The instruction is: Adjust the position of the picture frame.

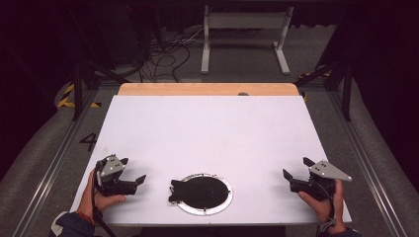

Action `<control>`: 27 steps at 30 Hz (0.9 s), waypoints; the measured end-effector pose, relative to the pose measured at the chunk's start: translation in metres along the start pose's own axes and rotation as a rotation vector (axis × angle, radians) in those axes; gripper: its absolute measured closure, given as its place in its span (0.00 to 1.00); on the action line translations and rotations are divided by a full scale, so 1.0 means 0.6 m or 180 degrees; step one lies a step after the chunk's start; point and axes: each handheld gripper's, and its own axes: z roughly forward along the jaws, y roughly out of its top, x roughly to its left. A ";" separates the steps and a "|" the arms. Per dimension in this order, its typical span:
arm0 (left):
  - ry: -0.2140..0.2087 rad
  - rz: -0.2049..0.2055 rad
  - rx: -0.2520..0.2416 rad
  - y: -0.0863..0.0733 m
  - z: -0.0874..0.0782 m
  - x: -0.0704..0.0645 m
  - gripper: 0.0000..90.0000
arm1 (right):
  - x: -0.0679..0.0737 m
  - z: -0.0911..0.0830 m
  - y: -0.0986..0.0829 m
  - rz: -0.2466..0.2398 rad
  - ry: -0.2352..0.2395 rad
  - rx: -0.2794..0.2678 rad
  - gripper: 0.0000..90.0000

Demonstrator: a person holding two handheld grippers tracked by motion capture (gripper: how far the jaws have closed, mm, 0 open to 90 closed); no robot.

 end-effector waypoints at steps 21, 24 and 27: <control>-0.0789 0.0415 0.0050 0.030 0.021 -0.074 0.92 | 0.082 0.010 0.017 -0.0269 0.0745 0.0069 0.76; -0.0822 0.0522 0.0115 0.034 0.027 -0.084 0.97 | 0.103 0.016 0.020 -0.0307 0.0894 0.0134 0.88; -0.0850 0.0535 0.0160 0.039 0.037 -0.087 0.97 | 0.126 0.021 0.023 -0.0359 0.1078 0.0188 0.98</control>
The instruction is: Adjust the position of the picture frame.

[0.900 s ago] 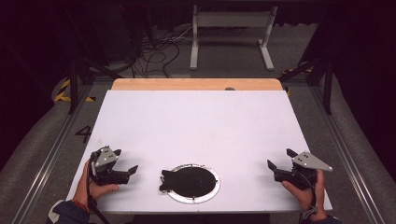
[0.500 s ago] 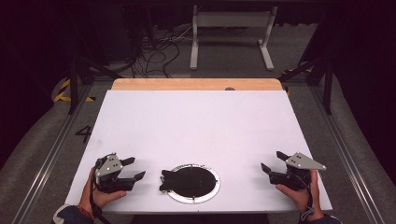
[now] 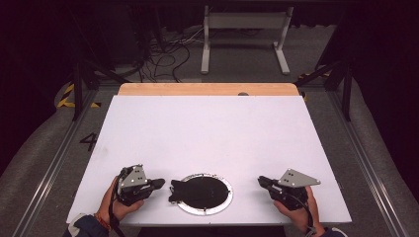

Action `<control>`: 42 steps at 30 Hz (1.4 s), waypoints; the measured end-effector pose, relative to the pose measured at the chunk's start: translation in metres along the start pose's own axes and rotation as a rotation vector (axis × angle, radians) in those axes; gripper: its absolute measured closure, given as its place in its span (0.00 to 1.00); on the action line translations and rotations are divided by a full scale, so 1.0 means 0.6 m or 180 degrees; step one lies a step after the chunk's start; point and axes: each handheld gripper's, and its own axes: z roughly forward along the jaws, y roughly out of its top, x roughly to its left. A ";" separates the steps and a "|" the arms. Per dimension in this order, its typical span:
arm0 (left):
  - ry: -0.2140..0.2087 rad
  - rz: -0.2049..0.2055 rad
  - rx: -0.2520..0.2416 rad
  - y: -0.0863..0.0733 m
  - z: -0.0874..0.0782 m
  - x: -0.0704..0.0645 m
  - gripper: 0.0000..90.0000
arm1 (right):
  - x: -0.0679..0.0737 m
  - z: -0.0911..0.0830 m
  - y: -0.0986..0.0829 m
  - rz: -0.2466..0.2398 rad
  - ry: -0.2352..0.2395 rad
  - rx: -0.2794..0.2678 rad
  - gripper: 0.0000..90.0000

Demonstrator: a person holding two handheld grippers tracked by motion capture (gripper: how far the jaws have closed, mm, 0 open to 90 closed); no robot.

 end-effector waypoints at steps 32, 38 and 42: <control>-0.0322 0.0121 0.0176 0.000 0.029 -0.006 0.98 | 0.164 0.077 0.023 -0.0632 0.0808 0.0452 1.00; -0.0371 0.0120 0.0190 0.003 0.032 -0.010 0.99 | 0.161 0.079 0.023 -0.0565 0.0780 0.0438 1.00; -0.0344 0.0158 0.0196 0.004 0.033 -0.014 1.00 | 0.157 0.081 0.024 -0.0550 0.0761 0.0438 1.00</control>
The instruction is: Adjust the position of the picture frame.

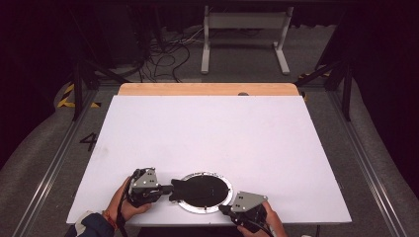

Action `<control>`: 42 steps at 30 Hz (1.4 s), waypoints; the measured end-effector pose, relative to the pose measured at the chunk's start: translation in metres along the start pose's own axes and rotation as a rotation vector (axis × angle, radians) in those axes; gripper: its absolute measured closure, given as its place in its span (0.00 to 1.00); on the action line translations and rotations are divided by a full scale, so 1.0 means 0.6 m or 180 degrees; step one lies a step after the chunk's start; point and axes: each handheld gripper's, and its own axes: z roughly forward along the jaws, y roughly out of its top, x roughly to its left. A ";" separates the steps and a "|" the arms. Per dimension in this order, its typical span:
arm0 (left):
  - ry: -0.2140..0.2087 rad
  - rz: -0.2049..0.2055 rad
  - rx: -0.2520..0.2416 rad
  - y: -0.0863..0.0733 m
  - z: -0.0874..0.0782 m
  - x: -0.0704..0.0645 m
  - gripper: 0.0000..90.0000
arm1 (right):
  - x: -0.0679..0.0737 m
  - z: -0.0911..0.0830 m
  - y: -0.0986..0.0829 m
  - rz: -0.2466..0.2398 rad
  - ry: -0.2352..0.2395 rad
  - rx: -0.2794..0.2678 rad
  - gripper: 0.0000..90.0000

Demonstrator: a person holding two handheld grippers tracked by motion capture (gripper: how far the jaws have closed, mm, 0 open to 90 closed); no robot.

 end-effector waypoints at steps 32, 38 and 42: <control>-0.0077 0.0061 -0.0025 0.011 0.013 -0.002 1.00 | -0.036 -0.007 -0.008 0.0116 -0.0307 0.0000 1.00; -0.0110 0.0057 -0.0034 0.011 0.014 -0.001 1.00 | -0.042 -0.006 -0.007 0.0181 -0.0324 0.0001 1.00; -0.0137 0.0041 -0.0063 0.010 0.012 0.000 0.99 | -0.044 -0.005 -0.007 0.0188 -0.0345 -0.0001 1.00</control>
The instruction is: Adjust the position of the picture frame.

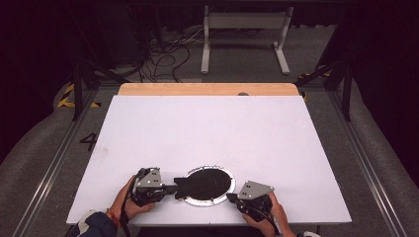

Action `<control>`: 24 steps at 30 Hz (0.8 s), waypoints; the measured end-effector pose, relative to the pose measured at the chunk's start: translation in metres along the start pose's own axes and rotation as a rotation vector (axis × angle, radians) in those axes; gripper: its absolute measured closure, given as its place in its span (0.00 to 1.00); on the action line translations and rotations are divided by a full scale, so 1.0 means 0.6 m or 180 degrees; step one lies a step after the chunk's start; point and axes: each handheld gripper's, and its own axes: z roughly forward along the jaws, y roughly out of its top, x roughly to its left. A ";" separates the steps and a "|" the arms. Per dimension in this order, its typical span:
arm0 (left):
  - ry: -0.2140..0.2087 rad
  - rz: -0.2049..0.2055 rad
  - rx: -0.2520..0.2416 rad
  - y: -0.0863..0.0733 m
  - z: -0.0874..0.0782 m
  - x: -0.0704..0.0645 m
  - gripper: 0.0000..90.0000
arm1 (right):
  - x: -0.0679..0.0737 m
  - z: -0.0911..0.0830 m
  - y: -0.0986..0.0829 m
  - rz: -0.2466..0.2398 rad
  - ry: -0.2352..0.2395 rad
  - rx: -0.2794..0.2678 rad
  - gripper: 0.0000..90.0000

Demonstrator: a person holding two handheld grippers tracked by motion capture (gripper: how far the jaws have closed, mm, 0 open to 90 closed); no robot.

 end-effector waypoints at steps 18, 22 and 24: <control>0.0254 -0.0277 -0.0327 0.017 -0.019 0.046 0.98 | 0.003 0.000 0.001 -0.0011 -0.0032 0.0012 1.00; 0.0320 -0.0223 -0.0302 0.031 -0.009 0.054 0.98 | 0.005 -0.001 0.001 0.0004 -0.0036 0.0012 1.00; 0.0337 -0.0207 -0.0278 0.038 -0.002 0.059 0.97 | 0.007 -0.001 0.001 0.0019 0.0008 0.0010 1.00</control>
